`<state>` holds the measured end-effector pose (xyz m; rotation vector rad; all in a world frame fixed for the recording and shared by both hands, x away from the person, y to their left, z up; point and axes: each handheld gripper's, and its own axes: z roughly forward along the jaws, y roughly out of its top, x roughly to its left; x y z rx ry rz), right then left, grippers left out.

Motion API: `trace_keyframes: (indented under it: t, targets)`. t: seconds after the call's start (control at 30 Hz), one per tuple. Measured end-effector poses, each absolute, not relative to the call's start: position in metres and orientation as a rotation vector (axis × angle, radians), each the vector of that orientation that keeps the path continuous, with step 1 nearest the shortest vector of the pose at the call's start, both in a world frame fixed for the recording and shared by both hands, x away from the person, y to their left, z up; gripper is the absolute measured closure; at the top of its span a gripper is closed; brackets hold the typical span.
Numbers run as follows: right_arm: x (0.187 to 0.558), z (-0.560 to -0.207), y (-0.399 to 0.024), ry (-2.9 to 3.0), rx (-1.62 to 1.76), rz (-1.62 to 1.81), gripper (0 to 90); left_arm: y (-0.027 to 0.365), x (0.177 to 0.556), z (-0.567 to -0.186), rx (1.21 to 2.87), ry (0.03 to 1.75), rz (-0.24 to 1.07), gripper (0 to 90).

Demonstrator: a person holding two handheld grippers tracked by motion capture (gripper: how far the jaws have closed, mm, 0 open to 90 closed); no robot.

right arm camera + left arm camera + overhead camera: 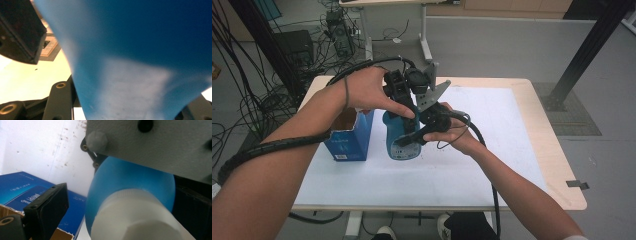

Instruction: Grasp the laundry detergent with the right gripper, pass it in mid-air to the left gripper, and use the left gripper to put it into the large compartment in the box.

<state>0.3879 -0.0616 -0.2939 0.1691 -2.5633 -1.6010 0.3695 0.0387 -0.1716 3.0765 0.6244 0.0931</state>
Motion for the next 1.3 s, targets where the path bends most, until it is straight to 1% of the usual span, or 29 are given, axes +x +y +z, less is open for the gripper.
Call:
trace_keyframes:
  t: [0.23,1.3]
  targets:
    - [0.3881,-0.294,-0.0619,-2.561,0.176,-1.606,44.0,0.0358,0.3685,-0.1708,3.07,0.613,0.122,5.3]
    - [0.3896,-0.2924,-0.0645,-2.56,0.157,-1.616,44.1,0.0347,0.3693,-0.1684,3.08,0.593,0.12,5.4]
